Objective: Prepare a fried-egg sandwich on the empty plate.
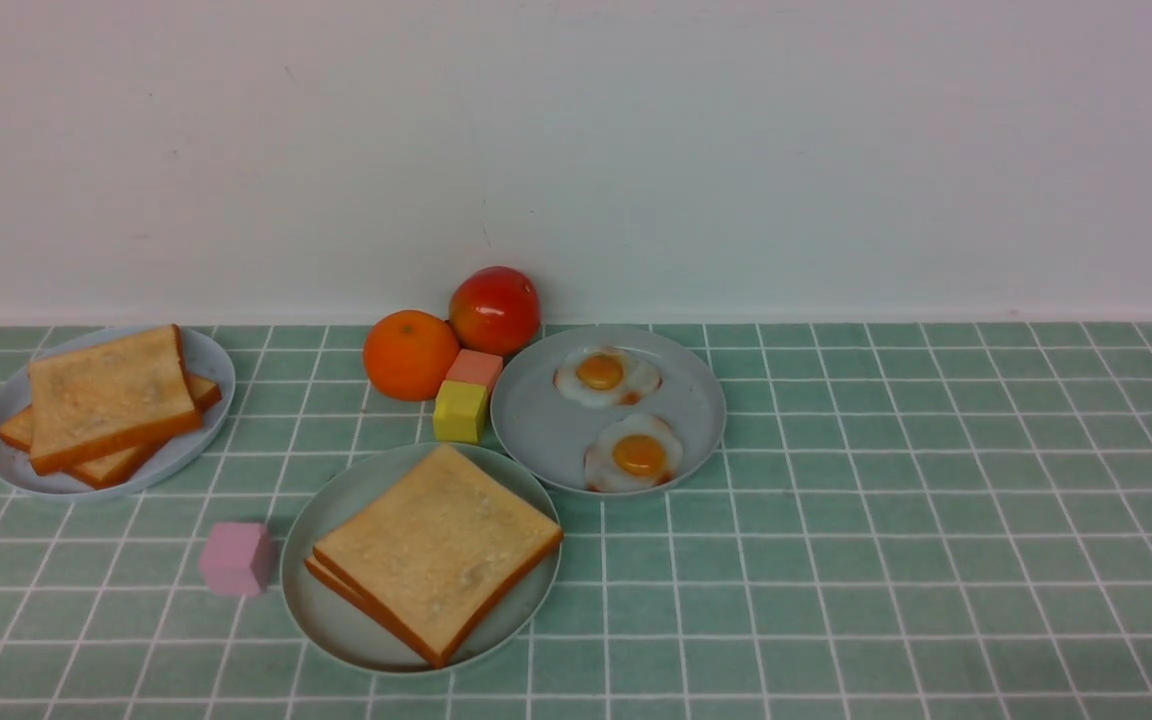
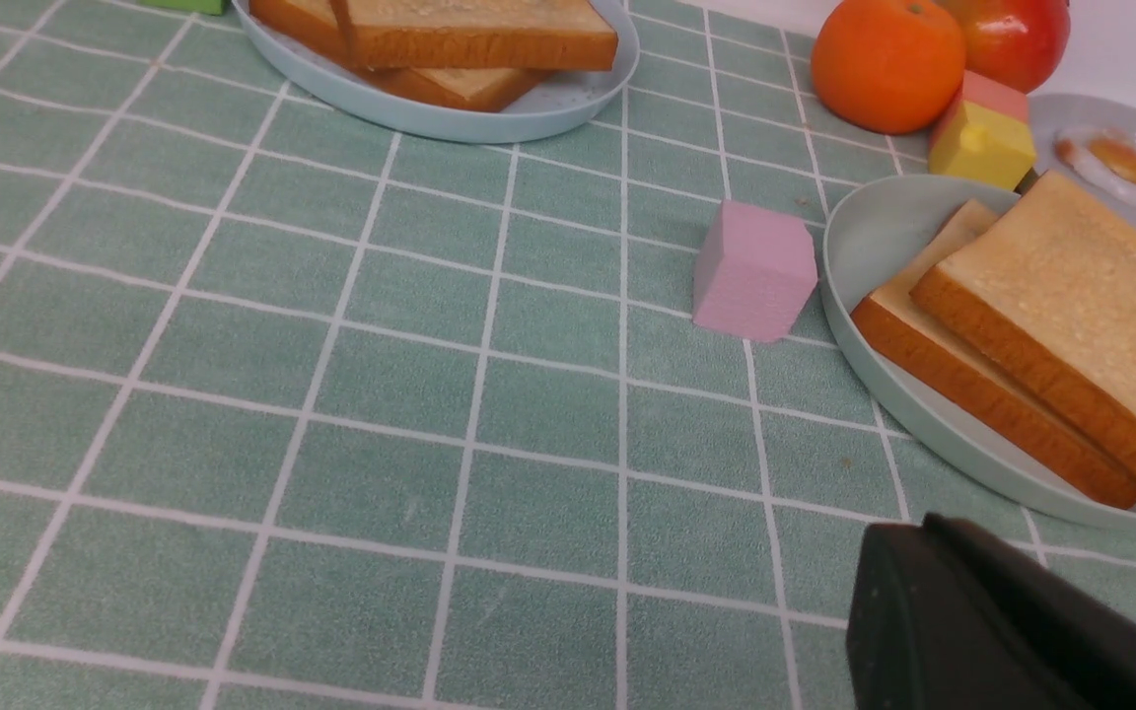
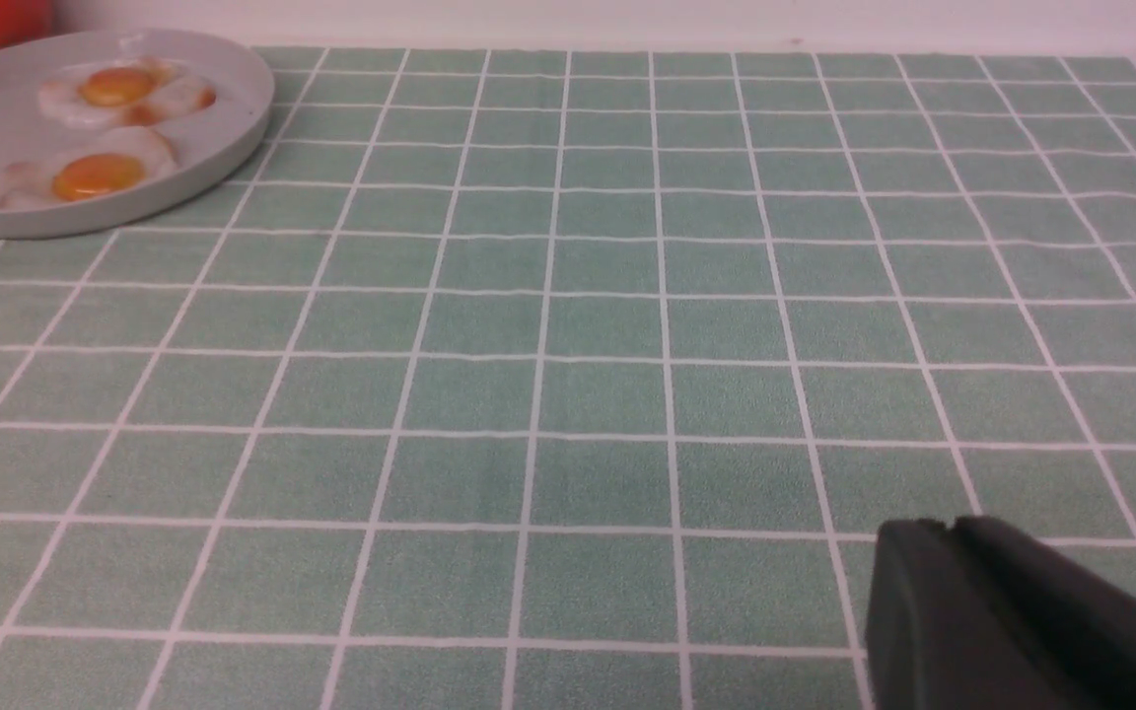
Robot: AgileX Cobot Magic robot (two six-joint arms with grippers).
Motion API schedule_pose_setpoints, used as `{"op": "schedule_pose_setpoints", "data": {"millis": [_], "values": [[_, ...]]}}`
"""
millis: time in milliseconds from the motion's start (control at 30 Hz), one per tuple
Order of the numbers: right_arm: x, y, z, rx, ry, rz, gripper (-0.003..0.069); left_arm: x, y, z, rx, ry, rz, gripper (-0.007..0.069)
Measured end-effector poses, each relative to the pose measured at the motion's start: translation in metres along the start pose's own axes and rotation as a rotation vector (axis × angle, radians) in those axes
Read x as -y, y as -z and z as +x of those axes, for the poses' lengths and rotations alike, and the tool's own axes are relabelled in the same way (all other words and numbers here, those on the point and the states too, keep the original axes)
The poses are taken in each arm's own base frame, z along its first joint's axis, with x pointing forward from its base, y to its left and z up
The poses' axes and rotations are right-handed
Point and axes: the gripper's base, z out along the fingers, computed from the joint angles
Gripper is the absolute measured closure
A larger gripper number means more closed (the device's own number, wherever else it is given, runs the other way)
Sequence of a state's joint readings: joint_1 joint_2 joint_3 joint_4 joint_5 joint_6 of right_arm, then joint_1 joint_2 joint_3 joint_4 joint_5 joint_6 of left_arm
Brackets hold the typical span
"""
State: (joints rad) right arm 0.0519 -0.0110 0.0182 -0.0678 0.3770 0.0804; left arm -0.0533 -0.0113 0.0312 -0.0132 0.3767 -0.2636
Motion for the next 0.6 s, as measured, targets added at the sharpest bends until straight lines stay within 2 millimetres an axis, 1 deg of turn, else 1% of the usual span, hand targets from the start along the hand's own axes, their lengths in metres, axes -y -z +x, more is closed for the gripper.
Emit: {"op": "schedule_pose_setpoints", "data": {"millis": [600], "values": [[0.0000, 0.0000, 0.0000, 0.000, 0.000, 0.000, 0.0587, 0.0000, 0.0000, 0.0000, 0.000, 0.000, 0.000, 0.0634]]}}
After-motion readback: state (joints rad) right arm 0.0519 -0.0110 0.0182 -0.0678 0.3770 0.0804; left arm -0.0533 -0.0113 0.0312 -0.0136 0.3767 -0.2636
